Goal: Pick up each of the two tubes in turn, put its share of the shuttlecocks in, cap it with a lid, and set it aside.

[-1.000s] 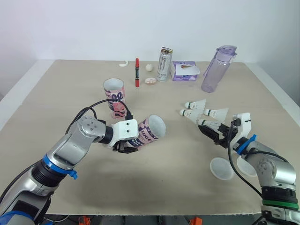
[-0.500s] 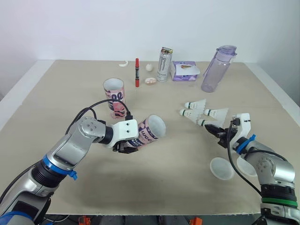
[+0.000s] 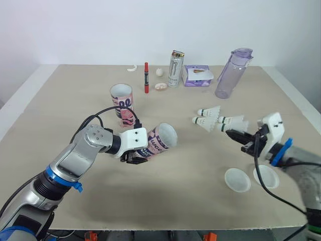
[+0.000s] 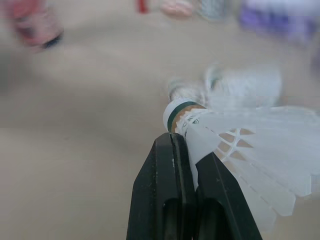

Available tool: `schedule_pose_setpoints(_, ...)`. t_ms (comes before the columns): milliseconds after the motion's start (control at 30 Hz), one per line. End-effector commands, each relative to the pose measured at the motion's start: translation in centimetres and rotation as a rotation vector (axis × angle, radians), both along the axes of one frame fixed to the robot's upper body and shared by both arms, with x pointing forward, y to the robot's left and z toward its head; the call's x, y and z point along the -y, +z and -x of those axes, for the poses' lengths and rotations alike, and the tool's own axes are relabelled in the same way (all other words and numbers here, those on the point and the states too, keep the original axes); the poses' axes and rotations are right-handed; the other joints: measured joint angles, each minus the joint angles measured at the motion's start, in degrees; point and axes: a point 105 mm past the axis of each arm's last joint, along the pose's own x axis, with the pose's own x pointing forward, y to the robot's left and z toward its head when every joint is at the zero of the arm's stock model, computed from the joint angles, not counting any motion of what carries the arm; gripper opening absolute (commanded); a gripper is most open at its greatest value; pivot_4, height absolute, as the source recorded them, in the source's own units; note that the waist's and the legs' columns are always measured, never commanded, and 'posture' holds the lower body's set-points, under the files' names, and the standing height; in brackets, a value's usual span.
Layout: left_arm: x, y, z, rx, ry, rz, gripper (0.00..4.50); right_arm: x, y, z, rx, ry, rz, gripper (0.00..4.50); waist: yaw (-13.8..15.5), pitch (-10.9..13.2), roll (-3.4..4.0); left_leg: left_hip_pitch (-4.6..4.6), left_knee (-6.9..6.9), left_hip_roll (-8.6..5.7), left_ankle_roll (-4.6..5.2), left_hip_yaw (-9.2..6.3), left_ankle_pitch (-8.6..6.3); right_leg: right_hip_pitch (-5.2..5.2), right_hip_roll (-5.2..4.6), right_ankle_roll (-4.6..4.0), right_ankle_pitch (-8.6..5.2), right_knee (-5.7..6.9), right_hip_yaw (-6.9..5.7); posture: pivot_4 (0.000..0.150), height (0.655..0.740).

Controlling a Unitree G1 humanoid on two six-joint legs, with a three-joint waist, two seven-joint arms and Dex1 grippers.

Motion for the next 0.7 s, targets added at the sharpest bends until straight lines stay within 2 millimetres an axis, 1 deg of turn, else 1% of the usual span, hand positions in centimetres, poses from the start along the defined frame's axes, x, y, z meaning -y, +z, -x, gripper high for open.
schedule_pose_setpoints(33,-0.1,-1.0,0.2,-0.046,-0.012,-0.026,2.87,-4.5,4.6,1.8,0.215,0.265,0.215,0.11,-0.01,0.0,0.02,-0.01,-0.03,-0.02,0.0,0.02,0.0,-0.03,-0.02,-0.01,0.01,0.0,0.0,0.15,0.74)
schedule_pose_setpoints(100,-0.1,-1.0,0.2,-0.049,-0.018,-0.025,2.87,-7.3,5.1,3.2,0.284,0.438,0.344,0.11,-0.03,0.02,0.05,0.01,-0.01,-0.01,0.0,0.03,0.0,-0.04,-0.03,-0.02,0.02,0.0,0.0,0.15,0.74)
schedule_pose_setpoints(133,-0.1,-1.0,0.2,-0.05,-0.02,-0.025,2.87,-8.2,5.2,3.6,0.305,0.493,0.378,0.11,-0.04,0.02,0.03,0.01,-0.02,-0.01,0.0,0.03,0.0,-0.04,-0.03,-0.02,0.02,0.0,0.0,0.15,0.74)
schedule_pose_setpoints(200,0.0,-0.9,0.2,-0.053,-0.025,-0.025,2.87,-10.1,5.2,4.1,0.359,0.586,0.427,0.11,-0.01,0.04,-0.01,-0.01,-0.03,0.01,0.0,0.01,0.0,-0.04,-0.02,-0.07,-0.02,-0.01,-0.04,0.15,0.74)
schedule_pose_setpoints(267,0.1,-0.8,0.3,-0.056,-0.031,-0.022,2.87,-11.7,5.3,4.3,0.394,0.646,0.416,0.11,-0.02,0.04,-0.02,-0.07,-0.03,0.0,-0.01,0.05,-0.01,-0.09,-0.07,-0.06,-0.03,-0.03,-0.03,0.15,0.74)
schedule_pose_setpoints(433,0.3,-0.8,0.3,-0.059,-0.034,-0.017,2.87,-13.1,5.0,4.1,0.412,0.705,0.434,0.11,0.12,0.06,-0.04,-0.17,-0.02,-0.03,-0.02,0.03,-0.01,-0.1,-0.09,-0.03,-0.09,-0.04,-0.04,0.15,0.74)
schedule_pose_setpoints(567,0.4,-0.7,0.3,-0.056,-0.033,-0.014,2.87,-14.1,3.9,4.1,0.394,0.768,0.446,0.11,0.13,0.06,-0.04,-0.17,-0.02,-0.02,-0.02,0.01,-0.02,-0.1,-0.08,-0.05,-0.09,-0.04,-0.05,0.15,0.74)
schedule_pose_setpoints(700,0.6,-0.7,0.3,-0.054,-0.03,-0.009,2.87,-14.5,3.1,3.9,0.384,0.798,0.473,0.11,0.14,0.06,-0.04,-0.16,0.0,-0.02,-0.02,0.01,-0.01,-0.09,-0.09,-0.04,-0.07,-0.04,-0.06,0.15,0.74)
